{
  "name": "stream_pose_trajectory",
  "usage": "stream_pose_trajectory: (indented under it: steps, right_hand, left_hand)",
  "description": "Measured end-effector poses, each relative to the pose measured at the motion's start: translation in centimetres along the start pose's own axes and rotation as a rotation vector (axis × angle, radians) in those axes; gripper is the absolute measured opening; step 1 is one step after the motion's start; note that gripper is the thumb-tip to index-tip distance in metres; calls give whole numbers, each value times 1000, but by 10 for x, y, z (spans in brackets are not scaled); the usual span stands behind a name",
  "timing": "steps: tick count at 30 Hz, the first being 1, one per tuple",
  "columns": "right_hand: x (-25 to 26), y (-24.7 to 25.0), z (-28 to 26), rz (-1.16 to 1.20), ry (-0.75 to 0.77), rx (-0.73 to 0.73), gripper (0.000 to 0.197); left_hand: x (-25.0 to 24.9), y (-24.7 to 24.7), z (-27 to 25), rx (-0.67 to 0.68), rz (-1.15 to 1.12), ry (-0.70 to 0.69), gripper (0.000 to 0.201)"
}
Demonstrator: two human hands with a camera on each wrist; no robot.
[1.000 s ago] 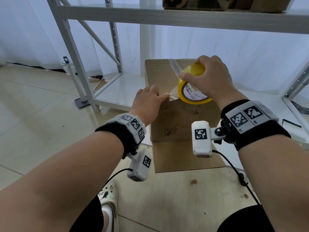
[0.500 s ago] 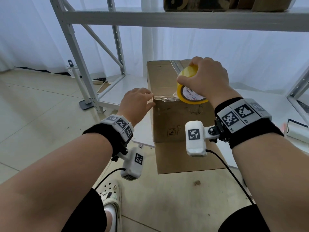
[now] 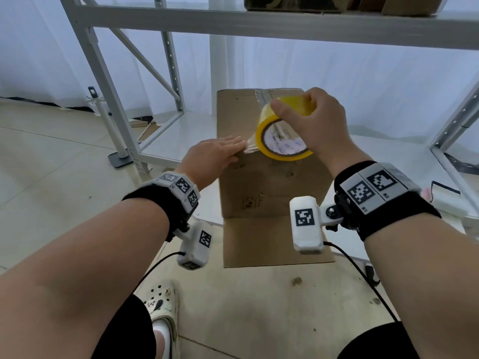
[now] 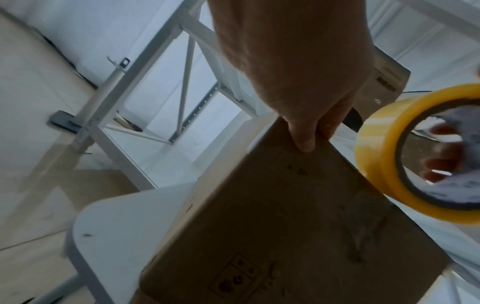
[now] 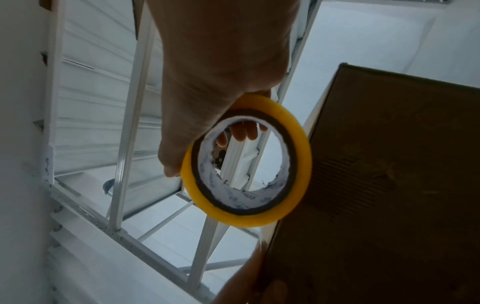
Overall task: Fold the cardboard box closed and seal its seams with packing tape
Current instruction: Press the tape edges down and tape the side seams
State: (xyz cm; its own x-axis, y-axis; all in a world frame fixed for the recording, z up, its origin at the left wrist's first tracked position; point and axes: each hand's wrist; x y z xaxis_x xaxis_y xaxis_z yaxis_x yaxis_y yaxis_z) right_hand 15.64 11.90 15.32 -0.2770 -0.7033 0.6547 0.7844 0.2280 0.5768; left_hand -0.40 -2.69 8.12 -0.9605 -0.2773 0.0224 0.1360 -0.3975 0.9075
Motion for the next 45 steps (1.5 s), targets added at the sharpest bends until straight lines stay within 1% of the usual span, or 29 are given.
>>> stream_pose_trajectory:
  steps: [1, 3, 6, 8, 10, 11, 13, 15, 16, 21, 26, 30, 33, 36, 38, 41, 43, 45]
  right_hand:
    - [2, -4, -1, 28, -5, -2, 38]
    - [10, -14, -5, 52, 0, 40, 40]
    - [22, -23, 0, 82, -48, 99, 37]
    - [25, -22, 12, 132, -106, 112, 39]
    - [29, -20, 23, 145, -140, 134, 39]
    - [34, -19, 27, 129, -127, 146, 39]
    - [45, -20, 31, 73, -53, 171, 43]
    - [55, -19, 34, -9, 21, 202, 46]
    - [56, -18, 35, -42, 34, 218, 46]
    - [32, 2, 34, -128, -12, 257, 41]
    - [26, 5, 31, -191, 5, 242, 36]
    - [29, 1, 31, -258, 18, 266, 35]
    - [32, -1, 29, -306, 48, 270, 33]
    - [38, -6, 29, -374, 76, 275, 31]
    - [41, -8, 29, -419, 89, 269, 33]
    - [41, -9, 29, -425, 92, 263, 36]
    - [39, -8, 28, -401, 81, 262, 35]
    - [37, -6, 28, -387, 73, 269, 34]
  left_hand:
    - [8, 2, -1, 3, -11, 18, 39]
    - [19, 3, 0, 8, -4, 51, 37]
    - [17, 3, 6, 19, 42, 80, 35]
    - [8, -1, 6, 19, 11, 134, 38]
    - [3, -5, 3, 29, -3, 179, 46]
    - [3, -6, 2, 31, -5, 187, 49]
    - [6, -6, 1, 45, -23, 189, 52]
    - [9, -3, 0, 48, -40, 182, 52]
    - [10, -1, -1, 47, -49, 177, 51]
    - [7, 6, -4, 44, -100, 160, 47]
    - [5, 13, -2, 45, -117, 146, 40]
    - [1, 15, 2, 111, -79, 157, 43]
    - [-9, 21, 14, 210, 29, 134, 46]
    - [-24, 26, 25, 308, 128, 123, 53]
    - [-32, 23, 26, 335, 141, 143, 59]
    - [-22, 15, 15, 293, 76, 167, 66]
    - [-9, 15, 2, 242, 15, 177, 66]
    - [2, 16, -8, 202, 4, 188, 64]
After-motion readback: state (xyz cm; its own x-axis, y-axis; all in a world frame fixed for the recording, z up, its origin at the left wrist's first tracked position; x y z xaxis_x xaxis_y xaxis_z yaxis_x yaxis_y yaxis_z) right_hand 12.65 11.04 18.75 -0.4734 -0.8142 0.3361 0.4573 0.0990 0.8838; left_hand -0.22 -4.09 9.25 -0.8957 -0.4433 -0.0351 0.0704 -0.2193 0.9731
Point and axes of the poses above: each hand's wrist, its own z-axis towards the middle knuckle, its own y-axis out of the back of the hand, x = y × z, and after that the axes turned 2 degrees about -x, right-handed
